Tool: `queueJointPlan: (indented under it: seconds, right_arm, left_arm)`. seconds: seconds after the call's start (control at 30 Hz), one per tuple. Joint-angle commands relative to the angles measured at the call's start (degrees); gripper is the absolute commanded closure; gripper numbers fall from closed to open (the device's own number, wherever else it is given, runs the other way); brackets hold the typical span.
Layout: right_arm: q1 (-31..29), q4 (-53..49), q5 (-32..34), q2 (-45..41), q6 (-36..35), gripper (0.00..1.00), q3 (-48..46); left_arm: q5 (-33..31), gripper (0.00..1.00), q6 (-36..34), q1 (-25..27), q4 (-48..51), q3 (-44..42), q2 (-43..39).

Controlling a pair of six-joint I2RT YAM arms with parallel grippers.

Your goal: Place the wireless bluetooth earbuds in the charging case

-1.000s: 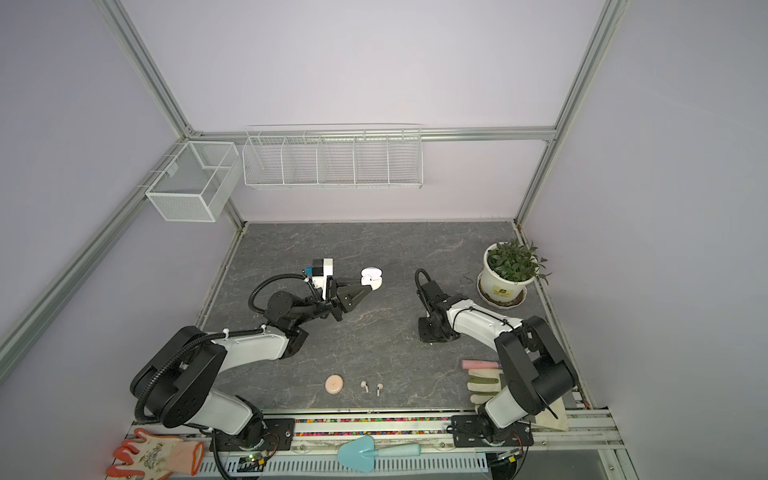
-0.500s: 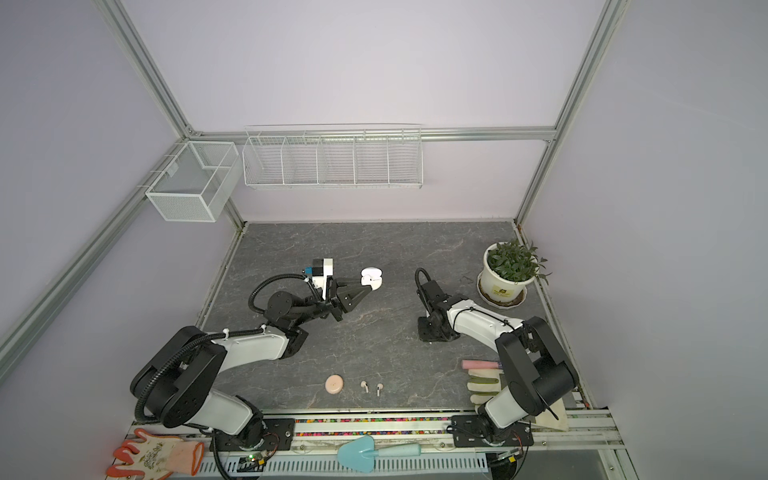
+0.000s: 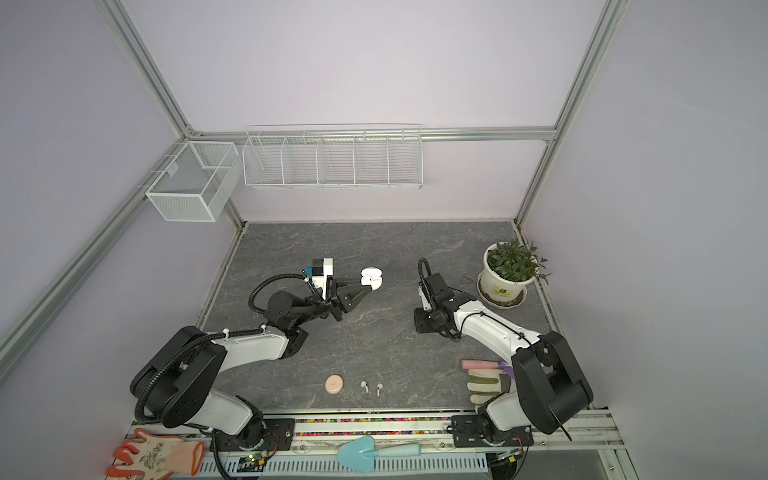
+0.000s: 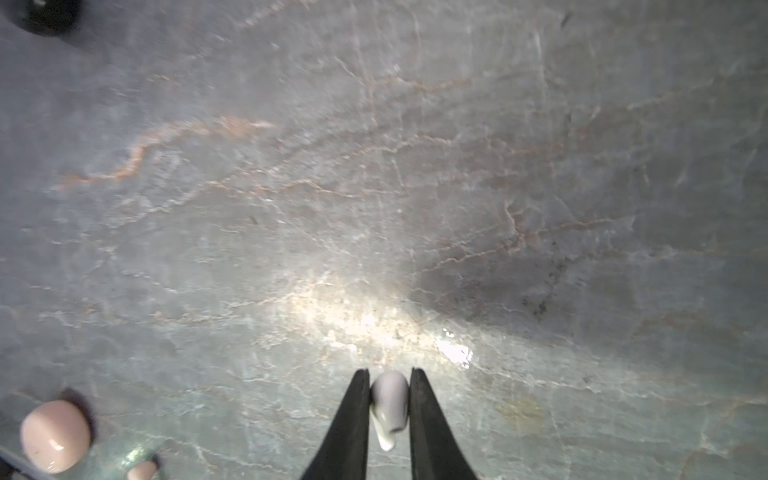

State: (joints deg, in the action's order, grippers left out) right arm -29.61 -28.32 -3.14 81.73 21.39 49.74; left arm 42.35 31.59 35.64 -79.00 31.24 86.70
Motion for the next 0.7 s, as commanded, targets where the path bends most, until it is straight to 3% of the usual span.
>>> queueJointPlan:
  seconds: [0.0, 0.37, 0.67]
  right_arm:
    - [0.12, 2.12, -3.61, -3.59, -1.91, 0.79, 3.35]
    - [0.20, 4.70, -7.81, -10.22, -3.79, 0.78, 12.09]
    - [0.07, 5.95, -11.07, -10.58, -5.48, 0.77, 20.93]
  left_arm:
    - [-0.57, 1.00, 1.05, 0.22, -2.21, 1.66, -0.39]
    - [-4.30, 1.00, 3.60, 0.24, -2.28, 4.15, -1.62]
    - [-5.90, 1.00, 4.59, 0.53, -2.22, 6.10, -1.71]
